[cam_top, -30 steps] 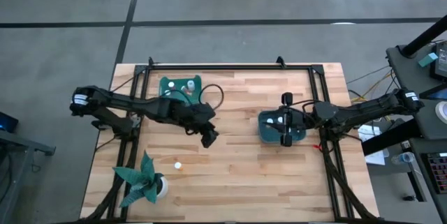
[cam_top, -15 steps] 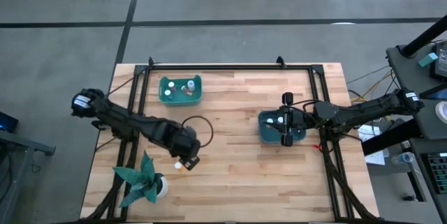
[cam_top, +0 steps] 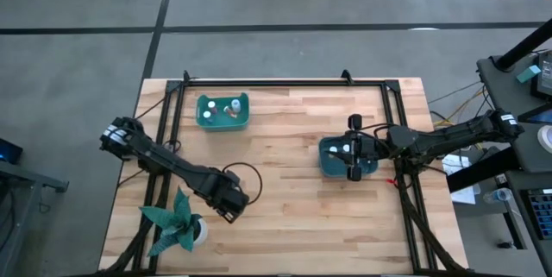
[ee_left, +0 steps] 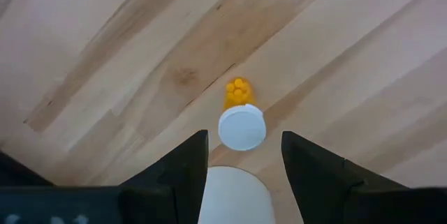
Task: Pick and place medicine bottles into bin by pill shape (circle, oval)
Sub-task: Put the orange tablet bottle into the blue bin
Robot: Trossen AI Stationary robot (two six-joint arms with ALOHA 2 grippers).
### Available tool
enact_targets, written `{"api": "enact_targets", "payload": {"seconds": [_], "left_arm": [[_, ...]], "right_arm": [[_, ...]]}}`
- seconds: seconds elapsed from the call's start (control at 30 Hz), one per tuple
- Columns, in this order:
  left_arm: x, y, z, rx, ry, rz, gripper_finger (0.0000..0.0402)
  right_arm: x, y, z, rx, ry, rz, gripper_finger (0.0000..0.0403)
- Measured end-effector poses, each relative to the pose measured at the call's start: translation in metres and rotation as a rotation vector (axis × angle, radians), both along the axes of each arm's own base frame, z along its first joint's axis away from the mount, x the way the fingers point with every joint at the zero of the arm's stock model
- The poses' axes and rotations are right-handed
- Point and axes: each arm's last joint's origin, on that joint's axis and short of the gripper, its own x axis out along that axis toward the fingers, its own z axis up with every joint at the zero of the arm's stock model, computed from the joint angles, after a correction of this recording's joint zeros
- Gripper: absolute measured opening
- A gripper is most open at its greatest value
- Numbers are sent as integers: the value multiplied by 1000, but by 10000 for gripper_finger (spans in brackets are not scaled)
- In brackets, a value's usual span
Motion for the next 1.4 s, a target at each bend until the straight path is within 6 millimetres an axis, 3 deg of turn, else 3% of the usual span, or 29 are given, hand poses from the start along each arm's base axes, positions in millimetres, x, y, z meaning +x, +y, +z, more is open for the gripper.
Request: {"api": "enact_targets", "payload": {"seconds": [0.33,0.73,0.9,1.17,1.4], "left_arm": [[5,-5,-20,37,64,-36,166],[3,-7,-30,54,36,-56,166],[3,-8,-30,51,29,-71,158],[4,-8,-29,46,26,-74,93],[16,-4,-10,7,-38,-185,99]], "right_arm": [[0,0,-1,-1,8,0,123],[0,0,-2,-5,18,0,123],[0,0,-2,-6,18,-1,123],[0,0,-2,-6,22,-1,123],[0,0,-3,-4,28,-1,123]]}}
